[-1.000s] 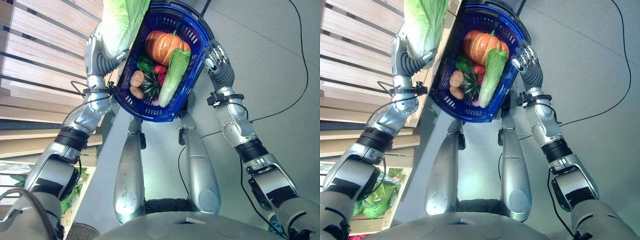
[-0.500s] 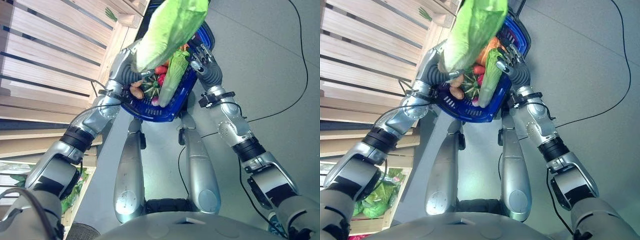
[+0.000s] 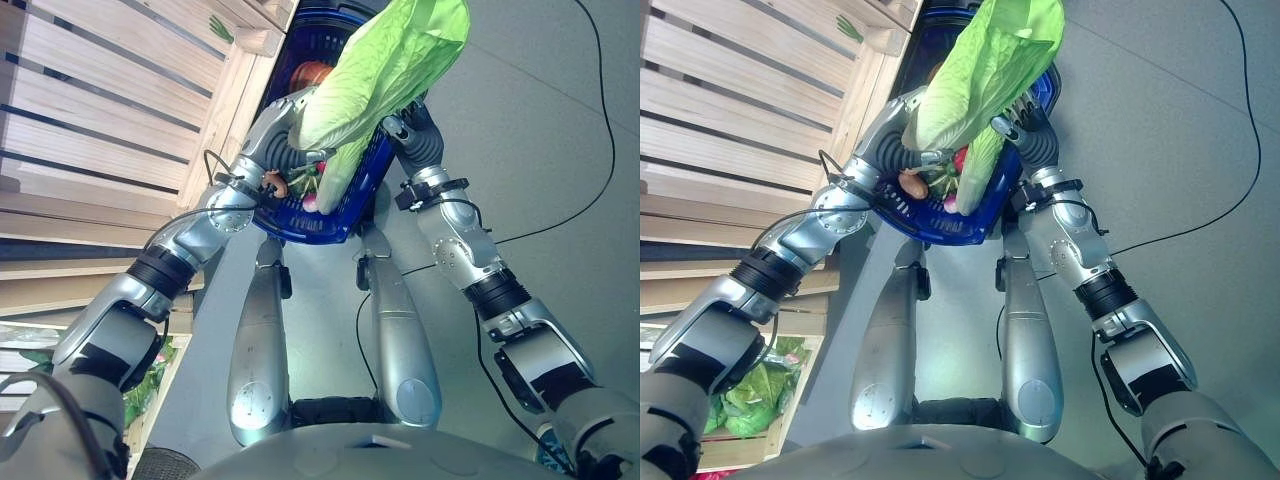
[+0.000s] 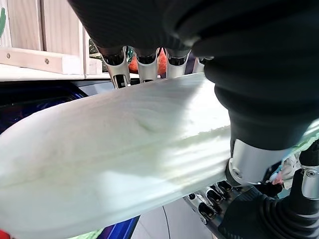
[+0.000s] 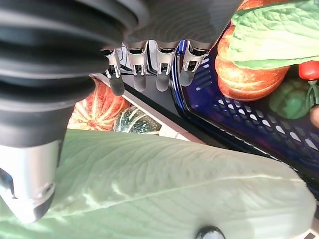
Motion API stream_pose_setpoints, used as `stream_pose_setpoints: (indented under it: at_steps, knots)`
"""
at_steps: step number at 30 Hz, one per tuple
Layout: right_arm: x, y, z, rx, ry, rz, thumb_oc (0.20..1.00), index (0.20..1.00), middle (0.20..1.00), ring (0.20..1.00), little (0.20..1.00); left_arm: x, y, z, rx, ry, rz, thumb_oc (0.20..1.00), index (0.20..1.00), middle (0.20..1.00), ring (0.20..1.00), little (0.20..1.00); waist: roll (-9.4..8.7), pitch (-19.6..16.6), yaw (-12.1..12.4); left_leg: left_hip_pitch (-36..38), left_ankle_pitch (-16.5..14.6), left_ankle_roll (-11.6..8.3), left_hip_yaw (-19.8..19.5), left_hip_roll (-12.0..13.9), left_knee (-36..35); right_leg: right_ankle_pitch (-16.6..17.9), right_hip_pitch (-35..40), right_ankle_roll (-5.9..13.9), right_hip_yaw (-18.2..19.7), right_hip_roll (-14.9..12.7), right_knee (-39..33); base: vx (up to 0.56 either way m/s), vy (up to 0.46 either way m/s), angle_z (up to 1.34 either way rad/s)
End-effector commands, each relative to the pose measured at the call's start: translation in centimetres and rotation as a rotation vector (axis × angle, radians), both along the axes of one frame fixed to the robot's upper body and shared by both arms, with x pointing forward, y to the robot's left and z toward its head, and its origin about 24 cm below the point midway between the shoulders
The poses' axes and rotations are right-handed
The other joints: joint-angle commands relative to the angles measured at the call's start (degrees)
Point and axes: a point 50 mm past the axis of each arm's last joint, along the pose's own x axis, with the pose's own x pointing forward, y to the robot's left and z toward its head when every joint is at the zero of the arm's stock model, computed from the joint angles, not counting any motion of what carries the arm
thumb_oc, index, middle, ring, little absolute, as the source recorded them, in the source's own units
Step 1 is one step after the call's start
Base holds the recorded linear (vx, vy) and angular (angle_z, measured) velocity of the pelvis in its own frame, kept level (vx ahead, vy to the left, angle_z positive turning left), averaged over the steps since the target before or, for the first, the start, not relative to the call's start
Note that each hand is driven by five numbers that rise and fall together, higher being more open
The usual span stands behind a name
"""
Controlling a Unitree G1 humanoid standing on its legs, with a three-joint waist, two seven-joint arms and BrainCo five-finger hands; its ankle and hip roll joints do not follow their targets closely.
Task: Pick up fruits and vegetables into the basket
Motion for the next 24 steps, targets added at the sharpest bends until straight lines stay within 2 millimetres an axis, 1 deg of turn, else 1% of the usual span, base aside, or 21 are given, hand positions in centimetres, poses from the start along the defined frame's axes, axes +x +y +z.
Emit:
stream_pose_setpoints:
  at_steps: [1, 5, 10, 16, 24]
  knots:
    - [-1.6, 2.0, 2.8, 0.021, -0.137, 0.145, 1.0, 1.0, 1.0, 1.0, 1.0, -1.7, -2.9, 2.0, -0.013, -0.072, -0.183, 0.2, 0.2, 0.2, 0.2, 0.2, 0.86, -1.99, -0.5, 1.0, -0.3, 1.47, 0.66, -3.16, -3.63, -5.48, 3.72, 2.63, -4.61, 1.94, 2.8, 0.0, 0.0, 0.0]
    - [-2.0, 2.6, 3.2, 0.014, -0.155, 0.189, 1.0, 1.0, 1.0, 1.0, 1.0, -1.7, -3.2, 1.7, 0.012, -0.036, -0.193, 0.2, 0.2, 0.2, 0.2, 0.2, 0.71, -1.99, -0.48, 0.89, -0.34, 1.47, 0.52, -3.19, -3.56, -5.37, 3.56, 2.73, -4.54, 2.03, 2.87, 0.0, 0.0, 0.0]
    - [-2.3, 2.8, 3.7, 0.021, -0.165, 0.237, 1.0, 1.0, 1.0, 1.0, 1.0, -1.6, -3.1, 1.6, 0.036, -0.001, -0.191, 0.2, 0.2, 0.2, 0.2, 0.2, 0.62, -1.99, -0.42, 0.76, -0.27, 1.48, 0.54, -3.17, -3.67, -5.26, 3.48, 2.8, -4.66, 2.02, 2.69, 0.0, 0.0, 0.0]
    - [-3.0, 3.5, 3.9, 0.01, -0.18, 0.333, 1.0, 1.0, 1.0, 1.0, 1.0, -1.0, -2.6, 0.4, 0.037, 0.116, -0.161, 0.2, 0.2, 0.2, 0.2, 0.2, 0.47, -1.99, -0.38, 1.22, -0.46, 1.51, 0.51, -3.05, -3.83, -5.5, 3.7, 2.93, -4.74, 2.07, 2.87, 0.0, 0.0, 0.0]
    - [-3.3, 3.4, 4.9, 0.025, -0.216, 0.347, 1.0, 1.0, 1.0, 1.0, 1.0, -0.6, -2.3, 0.0, 0.111, 0.175, -0.13, 0.2, 0.2, 0.2, 0.2, 0.2, 0.48, -1.99, -0.41, 0.86, -0.17, 1.48, 0.69, -2.91, -3.78, -5.23, 3.52, 3.0, -5.11, 1.95, 2.73, 0.0, 0.0, 0.0]
